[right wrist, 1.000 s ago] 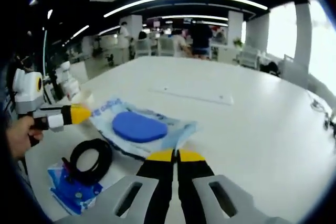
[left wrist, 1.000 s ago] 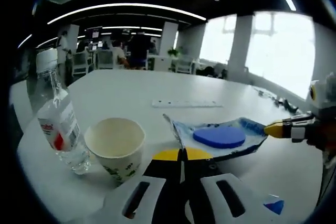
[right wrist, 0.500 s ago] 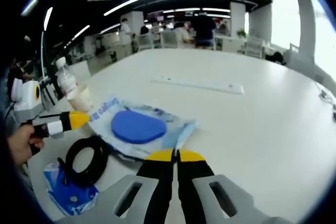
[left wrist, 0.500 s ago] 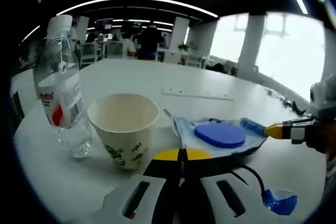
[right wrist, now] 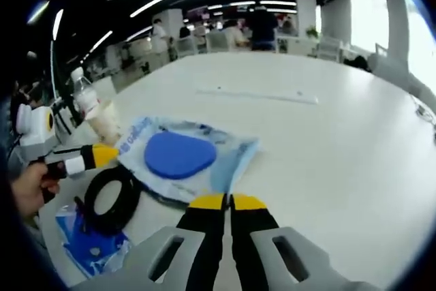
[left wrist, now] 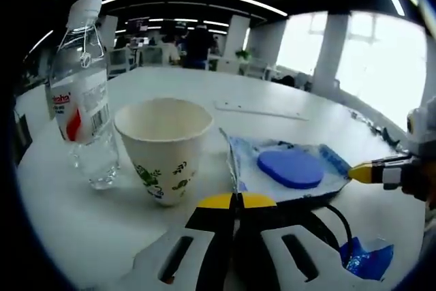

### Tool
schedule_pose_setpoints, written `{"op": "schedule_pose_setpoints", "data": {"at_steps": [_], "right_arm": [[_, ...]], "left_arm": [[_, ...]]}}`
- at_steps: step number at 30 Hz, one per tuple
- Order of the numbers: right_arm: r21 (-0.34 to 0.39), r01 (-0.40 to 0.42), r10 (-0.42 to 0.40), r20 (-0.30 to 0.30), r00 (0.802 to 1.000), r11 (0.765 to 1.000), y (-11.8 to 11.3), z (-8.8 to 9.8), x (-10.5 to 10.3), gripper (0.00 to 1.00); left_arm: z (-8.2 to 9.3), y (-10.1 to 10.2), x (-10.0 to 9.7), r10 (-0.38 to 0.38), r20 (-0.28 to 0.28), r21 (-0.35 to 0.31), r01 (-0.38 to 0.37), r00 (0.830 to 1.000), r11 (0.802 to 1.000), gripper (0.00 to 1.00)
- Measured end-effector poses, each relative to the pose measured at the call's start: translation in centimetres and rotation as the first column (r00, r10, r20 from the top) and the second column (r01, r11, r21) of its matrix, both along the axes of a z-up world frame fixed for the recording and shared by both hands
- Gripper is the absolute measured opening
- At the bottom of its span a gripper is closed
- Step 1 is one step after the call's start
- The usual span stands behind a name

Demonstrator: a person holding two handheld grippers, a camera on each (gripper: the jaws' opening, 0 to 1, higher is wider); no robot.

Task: Arrange the tabletop items into an orderly group along one side of the table until the central work area is clear of visible clutter.

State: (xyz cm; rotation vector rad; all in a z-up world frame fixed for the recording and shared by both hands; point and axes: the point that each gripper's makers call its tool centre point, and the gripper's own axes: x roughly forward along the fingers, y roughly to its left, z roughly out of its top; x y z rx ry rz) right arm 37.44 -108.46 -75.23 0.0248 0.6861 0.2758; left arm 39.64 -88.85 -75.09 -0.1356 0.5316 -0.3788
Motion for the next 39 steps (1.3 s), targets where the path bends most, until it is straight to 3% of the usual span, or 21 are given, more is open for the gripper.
{"op": "schedule_pose_setpoints", "data": {"at_steps": [9,15,19,23,29,32,39], "right_arm": [[0.044,0.040,-0.038,-0.045,0.998,0.998,0.0,-0.8,-0.4,0.05],[0.081,0.077,-0.072,-0.063,0.995,0.994,-0.3,-0.7,-0.8,0.17],[0.160,0.115,-0.103,-0.080,0.991,0.980,0.0,-0.1,-1.5,0.27],[0.157,0.122,-0.112,-0.069,0.991,0.980,-0.2,0.5,-2.1,0.33],[0.154,0.139,-0.130,-0.064,0.989,0.978,-0.6,0.9,-2.7,0.32],[0.096,0.120,-0.114,-0.069,0.991,0.988,-0.8,0.3,-2.8,0.27],[0.085,0.142,-0.135,-0.079,0.988,0.986,-1.3,-0.3,-2.3,0.24]], "left_arm": [[-0.1,0.4,-0.3,0.017,-0.006,0.025,-0.017,1.000,1.000,0.05],[0.3,0.4,-0.7,0.011,-0.007,0.016,-0.011,1.000,1.000,0.19],[0.3,0.1,-1.4,-0.034,-0.005,0.033,0.034,0.999,0.999,0.28],[0.4,-0.1,-2.0,-0.063,-0.004,0.033,0.063,0.998,0.997,0.34],[0.3,-0.2,-3.0,-0.100,-0.021,0.029,0.101,0.995,0.994,0.39],[0.6,-0.5,-3.6,-0.118,-0.023,0.020,0.118,0.993,0.993,0.42],[1.4,-1.2,-4.9,-0.175,-0.017,0.026,0.176,0.984,0.984,0.46]]}}
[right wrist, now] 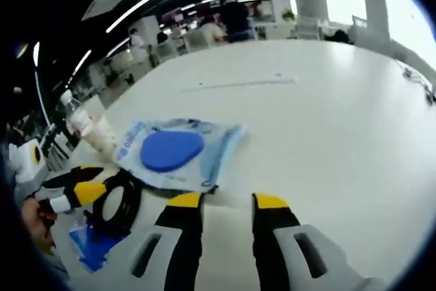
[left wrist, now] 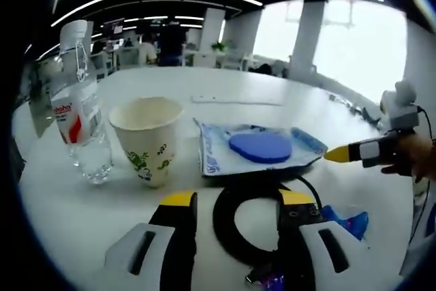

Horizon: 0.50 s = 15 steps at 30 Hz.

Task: Arrange the tabletop items into an orderly group along one side of the table until the central work area is clear of visible clutter.

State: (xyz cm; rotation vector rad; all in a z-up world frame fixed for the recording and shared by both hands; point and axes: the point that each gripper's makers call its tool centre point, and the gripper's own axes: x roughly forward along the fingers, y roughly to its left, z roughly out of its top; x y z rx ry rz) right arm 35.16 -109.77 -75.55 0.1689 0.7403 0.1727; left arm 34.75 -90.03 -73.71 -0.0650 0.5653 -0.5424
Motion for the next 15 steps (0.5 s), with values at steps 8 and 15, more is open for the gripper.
{"op": "schedule_pose_setpoints", "data": {"at_steps": [8,15], "right_arm": [[0.005,0.025,-0.025,-0.007,1.000,1.000,-0.7,-0.3,0.7,0.24],[0.019,0.060,-0.060,-0.002,0.998,0.998,-1.0,0.8,-0.2,0.30]], "left_arm": [[0.4,0.0,-0.5,-0.039,0.015,0.019,0.038,0.999,0.999,0.49],[0.3,0.8,-0.9,-0.042,-0.003,0.038,0.042,0.999,0.998,0.51]]}}
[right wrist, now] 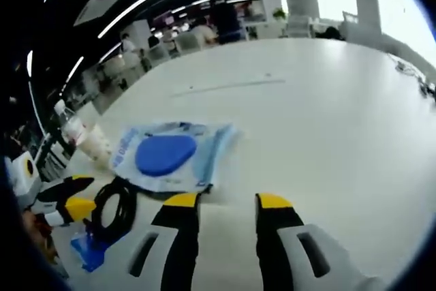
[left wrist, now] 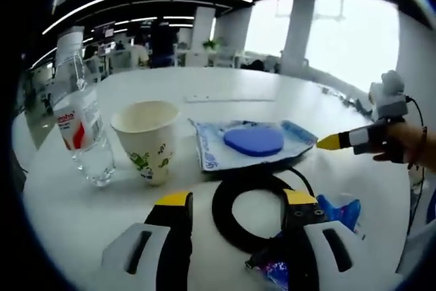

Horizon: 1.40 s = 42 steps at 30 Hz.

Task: Arrange the tabletop items into an orderly group along one side of the table until the central work area is clear of visible clutter.

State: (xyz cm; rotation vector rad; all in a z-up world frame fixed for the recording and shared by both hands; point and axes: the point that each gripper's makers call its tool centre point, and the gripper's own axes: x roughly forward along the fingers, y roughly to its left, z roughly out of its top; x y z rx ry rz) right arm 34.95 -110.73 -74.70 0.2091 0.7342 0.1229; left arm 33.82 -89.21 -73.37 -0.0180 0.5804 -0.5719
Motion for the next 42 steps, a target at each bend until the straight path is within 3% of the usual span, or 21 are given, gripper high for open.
{"op": "schedule_pose_setpoints", "data": {"at_steps": [8,17,21,28,30,34,42], "right_arm": [[0.038,-0.013,0.012,0.029,1.000,0.999,2.2,2.2,-1.4,0.35],[0.079,-0.142,0.138,0.052,0.989,0.987,7.1,3.3,-2.5,0.36],[0.086,-0.187,0.184,0.043,0.982,0.979,8.9,2.7,-2.7,0.35],[0.097,-0.255,0.254,0.020,0.967,0.962,11.5,1.9,-3.2,0.32],[0.115,-0.278,0.279,0.010,0.960,0.954,12.4,1.4,-3.4,0.29],[0.119,-0.301,0.305,-0.012,0.952,0.946,13.2,0.7,-3.7,0.24],[0.145,-0.323,0.330,-0.025,0.944,0.935,14.2,0.3,-4.1,0.14]], "left_arm": [[0.0,0.8,-0.4,0.016,-0.012,0.021,-0.016,1.000,1.000,0.50],[-0.9,0.8,-1.4,0.013,-0.064,0.044,-0.011,0.998,0.999,0.46],[-1.6,1.2,-1.7,0.023,-0.086,0.078,-0.016,0.996,0.997,0.47],[-1.8,1.2,-2.0,0.054,-0.122,0.045,-0.049,0.991,0.998,0.37],[-2.1,1.2,-2.2,0.062,-0.159,0.031,-0.058,0.985,0.998,0.32],[-2.2,1.0,-2.3,0.083,-0.188,-0.010,-0.086,0.979,0.996,0.26],[-2.4,1.2,-2.5,0.102,-0.213,-0.019,-0.108,0.972,0.994,0.17]]}}
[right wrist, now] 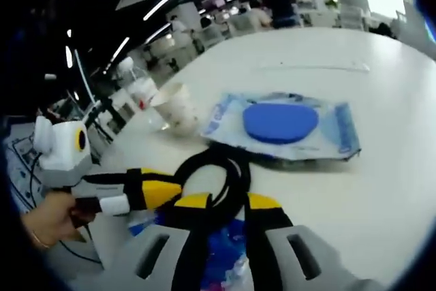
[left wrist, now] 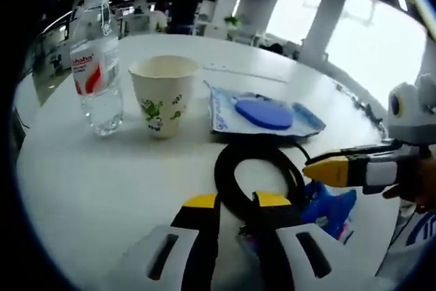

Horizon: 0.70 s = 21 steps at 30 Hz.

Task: Arrange the tabletop items into an orderly group along one side of the table until the central work area is clear of visible clutter.

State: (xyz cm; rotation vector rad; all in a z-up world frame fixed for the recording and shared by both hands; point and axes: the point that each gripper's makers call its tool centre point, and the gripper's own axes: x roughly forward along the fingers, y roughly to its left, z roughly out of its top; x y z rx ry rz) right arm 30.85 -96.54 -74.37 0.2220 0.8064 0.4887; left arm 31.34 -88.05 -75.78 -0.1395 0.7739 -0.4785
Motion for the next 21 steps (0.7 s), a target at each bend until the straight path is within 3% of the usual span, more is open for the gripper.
{"op": "schedule_pose_setpoints", "data": {"at_steps": [9,15,21], "right_arm": [[0.046,0.014,-0.013,-0.029,1.000,0.999,0.2,0.1,-0.1,0.04],[0.088,0.022,-0.018,-0.046,0.999,0.996,0.6,0.3,-0.4,0.03],[0.139,0.017,-0.010,-0.054,0.998,0.990,1.5,1.0,-0.7,0.01]], "left_arm": [[-0.1,0.3,-0.1,0.053,-0.035,-0.008,-0.053,0.998,0.999,0.14],[-0.2,0.7,-0.2,0.087,-0.056,-0.015,-0.088,0.995,0.996,0.12],[0.4,1.4,-0.4,0.137,-0.079,-0.057,-0.142,0.987,0.988,0.03]]}}
